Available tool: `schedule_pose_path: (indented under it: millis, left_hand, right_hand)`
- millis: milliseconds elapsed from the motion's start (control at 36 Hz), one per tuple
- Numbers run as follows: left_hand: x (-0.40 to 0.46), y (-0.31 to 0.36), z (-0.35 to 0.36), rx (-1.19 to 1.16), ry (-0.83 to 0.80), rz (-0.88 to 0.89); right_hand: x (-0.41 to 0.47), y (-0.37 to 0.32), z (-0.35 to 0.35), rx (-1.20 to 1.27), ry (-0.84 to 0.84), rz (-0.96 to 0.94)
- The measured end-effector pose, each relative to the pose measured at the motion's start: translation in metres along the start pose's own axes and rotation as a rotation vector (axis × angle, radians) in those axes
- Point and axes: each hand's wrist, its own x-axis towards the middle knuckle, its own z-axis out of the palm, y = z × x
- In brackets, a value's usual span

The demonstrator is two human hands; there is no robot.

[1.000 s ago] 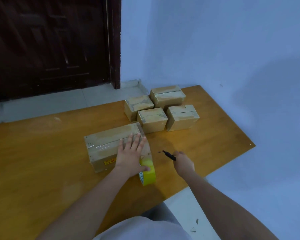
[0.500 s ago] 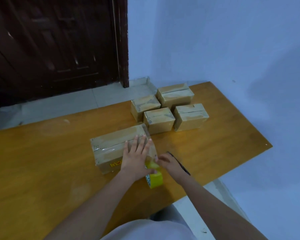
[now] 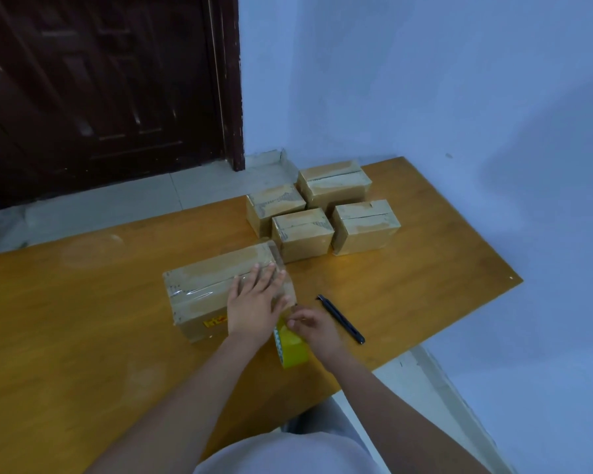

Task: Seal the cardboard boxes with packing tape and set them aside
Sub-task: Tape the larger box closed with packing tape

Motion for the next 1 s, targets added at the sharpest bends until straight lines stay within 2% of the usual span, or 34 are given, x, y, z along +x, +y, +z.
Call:
schedule_pose_path:
  millis: [444,1000]
  left_hand:
    - [0.003,-0.001,0.011,0.056,0.294,0.049]
    - [0.006,-0.003,0.025,0.041,0.416,0.072]
  right_hand:
    - [-0.013,0.009,-0.004,-0.009,0.047,0.013]
    - [-0.006,0.004,-0.004,-0.030,0.019,0.040]
